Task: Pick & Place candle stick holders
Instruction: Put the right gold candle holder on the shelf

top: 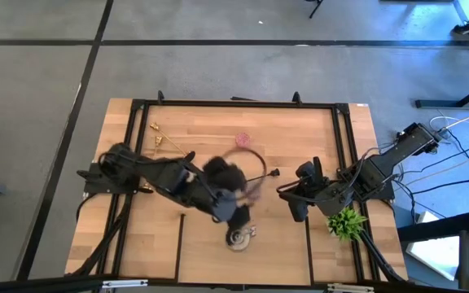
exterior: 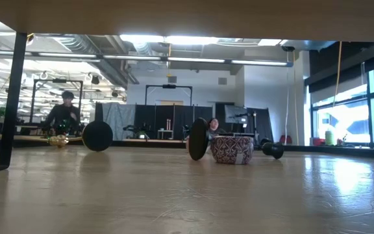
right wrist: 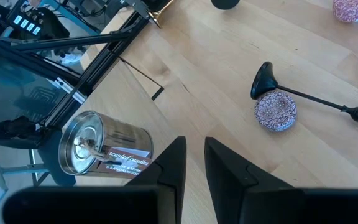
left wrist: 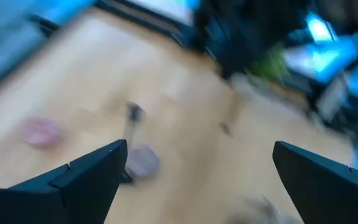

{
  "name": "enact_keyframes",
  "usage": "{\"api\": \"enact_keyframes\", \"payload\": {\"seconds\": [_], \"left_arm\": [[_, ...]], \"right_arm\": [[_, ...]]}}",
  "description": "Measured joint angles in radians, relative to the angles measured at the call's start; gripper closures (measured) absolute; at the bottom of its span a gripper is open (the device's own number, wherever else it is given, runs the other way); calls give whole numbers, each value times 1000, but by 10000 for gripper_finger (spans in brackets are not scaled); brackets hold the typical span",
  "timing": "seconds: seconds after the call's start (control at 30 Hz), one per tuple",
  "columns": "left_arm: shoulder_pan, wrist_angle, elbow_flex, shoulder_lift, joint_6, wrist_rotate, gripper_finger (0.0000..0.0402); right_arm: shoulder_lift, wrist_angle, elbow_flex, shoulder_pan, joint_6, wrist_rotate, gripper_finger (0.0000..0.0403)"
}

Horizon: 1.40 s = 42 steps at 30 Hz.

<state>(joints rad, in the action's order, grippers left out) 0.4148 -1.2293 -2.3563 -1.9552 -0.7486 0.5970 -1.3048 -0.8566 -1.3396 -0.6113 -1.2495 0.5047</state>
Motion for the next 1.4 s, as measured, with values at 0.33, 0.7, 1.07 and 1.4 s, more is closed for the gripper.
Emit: {"api": "enact_keyframes", "payload": {"seconds": [0.33, 0.7, 1.07, 1.4], "left_arm": [[-65, -164, 0, 48, -239, 226, 1], [-167, -341, 139, 77, -348, 200, 2], [-309, -335, 410, 228, -178, 123, 2], [-441, -152, 812, 411, 176, -183, 2]], "right_arm": [[0, 6, 0, 42, 12, -11, 340], [0, 174, 0, 211, 211, -14, 340], [0, 262, 0, 376, 244, -87, 340], [-9, 268, 0, 441, 270, -87, 340]]}}
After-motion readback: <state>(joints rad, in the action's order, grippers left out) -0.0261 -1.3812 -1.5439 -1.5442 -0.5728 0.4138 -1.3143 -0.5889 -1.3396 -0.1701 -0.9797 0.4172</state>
